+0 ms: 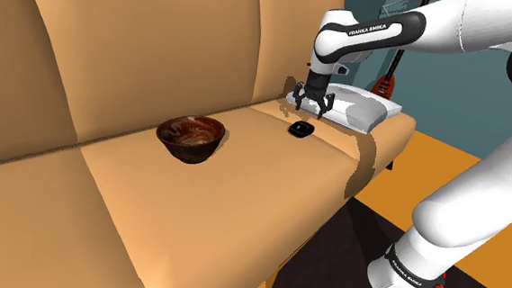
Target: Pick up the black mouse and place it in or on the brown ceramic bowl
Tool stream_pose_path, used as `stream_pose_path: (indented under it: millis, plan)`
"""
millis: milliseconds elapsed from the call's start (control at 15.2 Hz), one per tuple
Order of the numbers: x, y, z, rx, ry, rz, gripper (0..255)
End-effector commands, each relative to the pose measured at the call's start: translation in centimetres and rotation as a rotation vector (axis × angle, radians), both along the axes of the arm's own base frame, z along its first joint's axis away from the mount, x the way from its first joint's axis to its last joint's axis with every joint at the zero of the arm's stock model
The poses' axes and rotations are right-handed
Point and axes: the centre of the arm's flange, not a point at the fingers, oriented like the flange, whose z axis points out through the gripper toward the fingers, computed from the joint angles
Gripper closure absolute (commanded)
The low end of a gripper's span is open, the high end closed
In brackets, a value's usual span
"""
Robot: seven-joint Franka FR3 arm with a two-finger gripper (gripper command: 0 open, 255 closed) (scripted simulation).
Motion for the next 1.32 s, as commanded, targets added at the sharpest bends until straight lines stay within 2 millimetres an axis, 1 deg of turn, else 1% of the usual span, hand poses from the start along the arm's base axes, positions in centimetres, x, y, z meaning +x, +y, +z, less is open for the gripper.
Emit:
stream_pose_path:
  millis: [0,66,594,1056,1122,1254]
  plan:
    - [0.6,-2.2,-1.1,-0.005,0.006,-0.116,0]
    - [0.8,-2.8,-1.4,-0.007,0.008,-0.146,0]
    - [0.7,-2.9,-5.4,-0.007,0.008,-0.146,0]
    - [0.7,-2.9,-5.4,-0.007,0.008,-0.146,0]
    - [0.7,-2.9,-5.4,-0.007,0.008,-0.146,255]
    - [0.7,-2.9,-5.4,-0.007,0.008,-0.146,255]
